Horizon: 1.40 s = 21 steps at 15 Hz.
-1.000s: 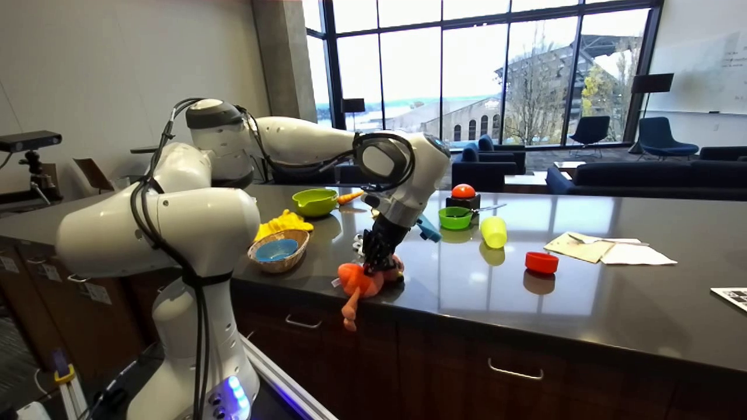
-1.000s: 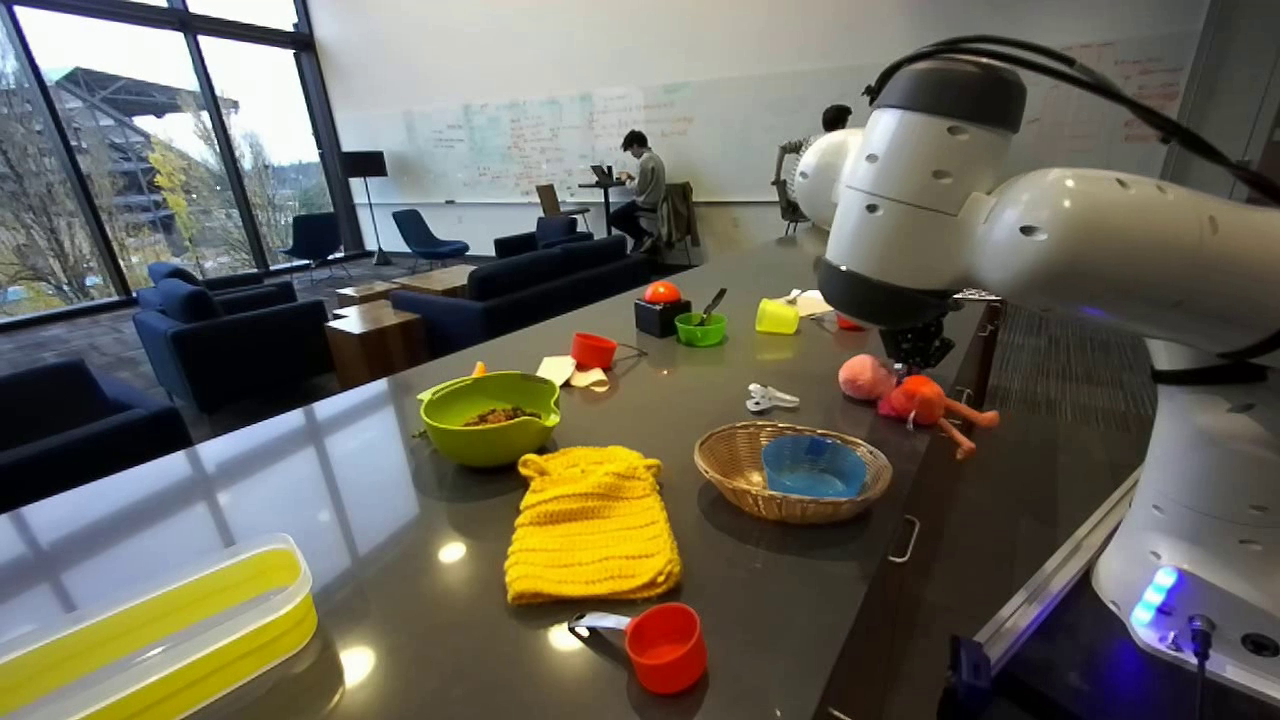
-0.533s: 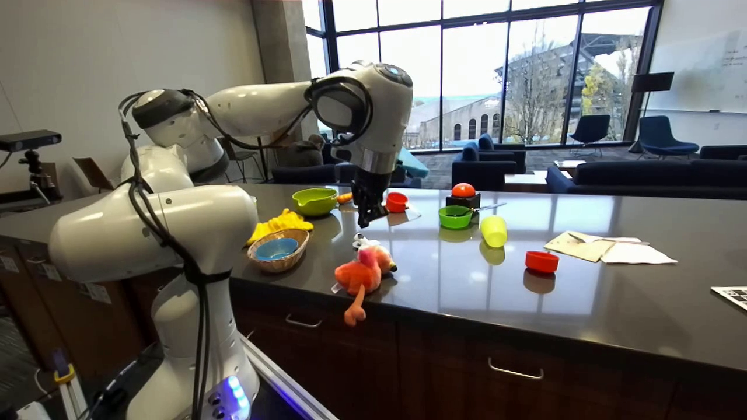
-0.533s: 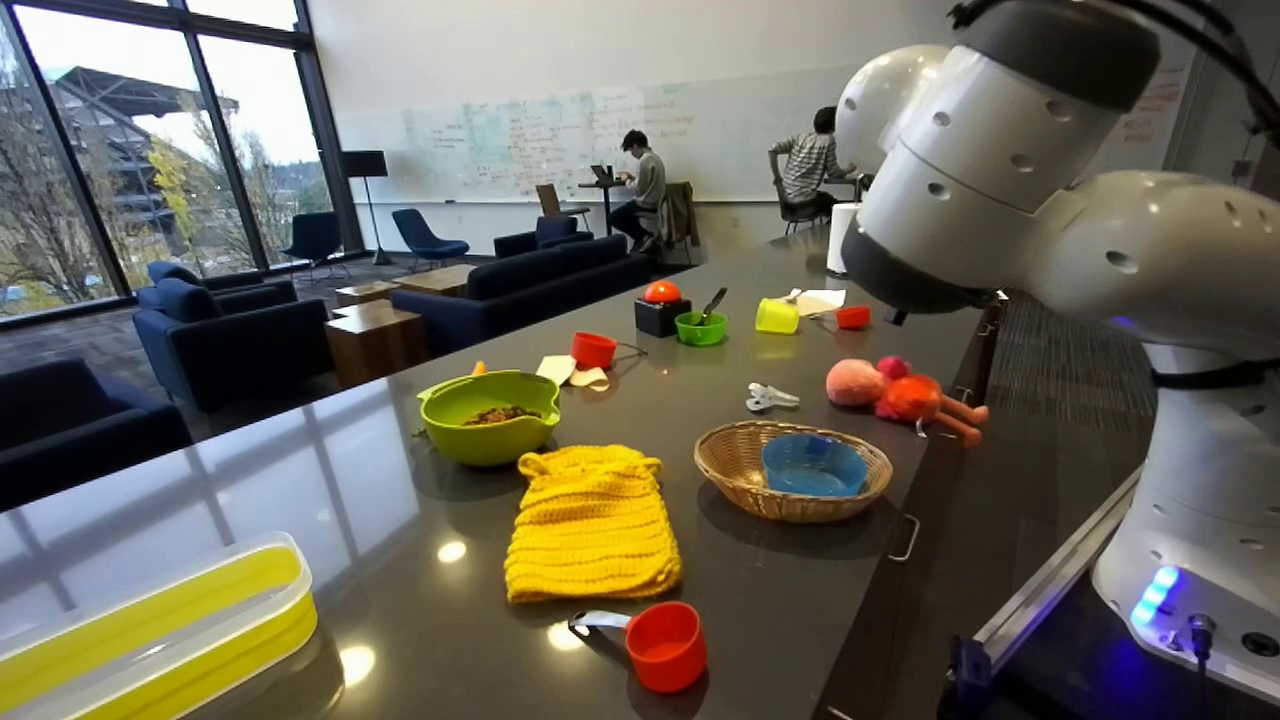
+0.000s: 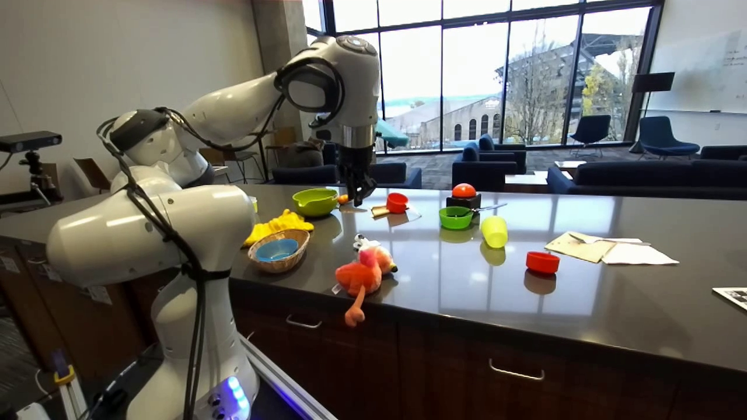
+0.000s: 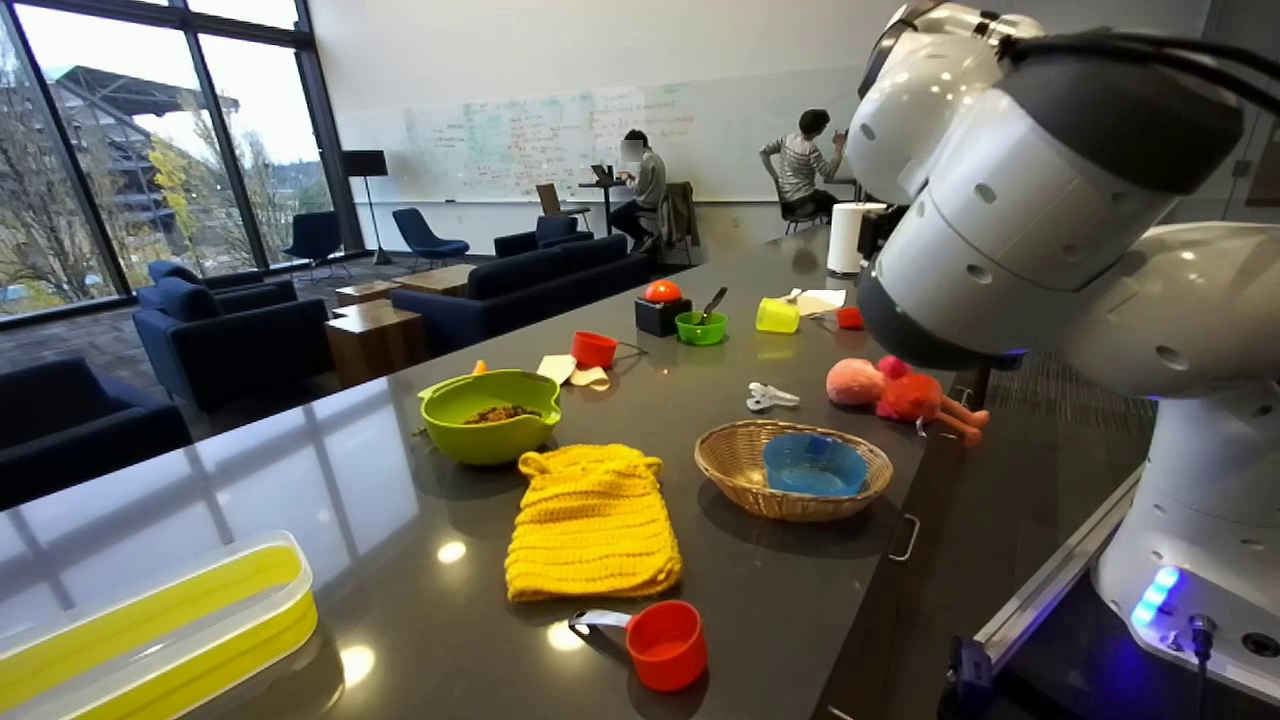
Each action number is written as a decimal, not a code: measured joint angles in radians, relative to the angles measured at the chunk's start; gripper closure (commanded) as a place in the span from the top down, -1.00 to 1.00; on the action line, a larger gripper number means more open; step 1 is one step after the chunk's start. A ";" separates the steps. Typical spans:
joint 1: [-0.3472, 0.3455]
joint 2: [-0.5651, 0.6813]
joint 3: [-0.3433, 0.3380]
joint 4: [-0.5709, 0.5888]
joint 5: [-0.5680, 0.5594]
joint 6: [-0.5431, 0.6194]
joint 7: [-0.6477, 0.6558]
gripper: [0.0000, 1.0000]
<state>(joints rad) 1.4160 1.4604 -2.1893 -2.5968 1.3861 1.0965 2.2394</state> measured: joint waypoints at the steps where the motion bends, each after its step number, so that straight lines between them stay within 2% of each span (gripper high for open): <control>1: -0.004 0.006 0.037 0.002 -0.003 -0.011 0.005 0.35; 6: 0.006 0.006 0.272 0.027 -0.062 -0.010 0.076 0.98; 8: 0.020 0.006 0.332 0.047 -0.082 -0.023 0.134 1.00; 15: 0.094 0.006 0.390 0.088 -0.087 -0.060 0.306 1.00; 18: 0.087 0.006 0.394 0.079 -0.086 -0.059 0.364 1.00; 21: 0.043 0.006 0.393 0.026 -0.093 -0.059 0.362 1.00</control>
<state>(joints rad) 1.4592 1.4661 -1.7960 -2.5703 1.2927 1.0373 2.6017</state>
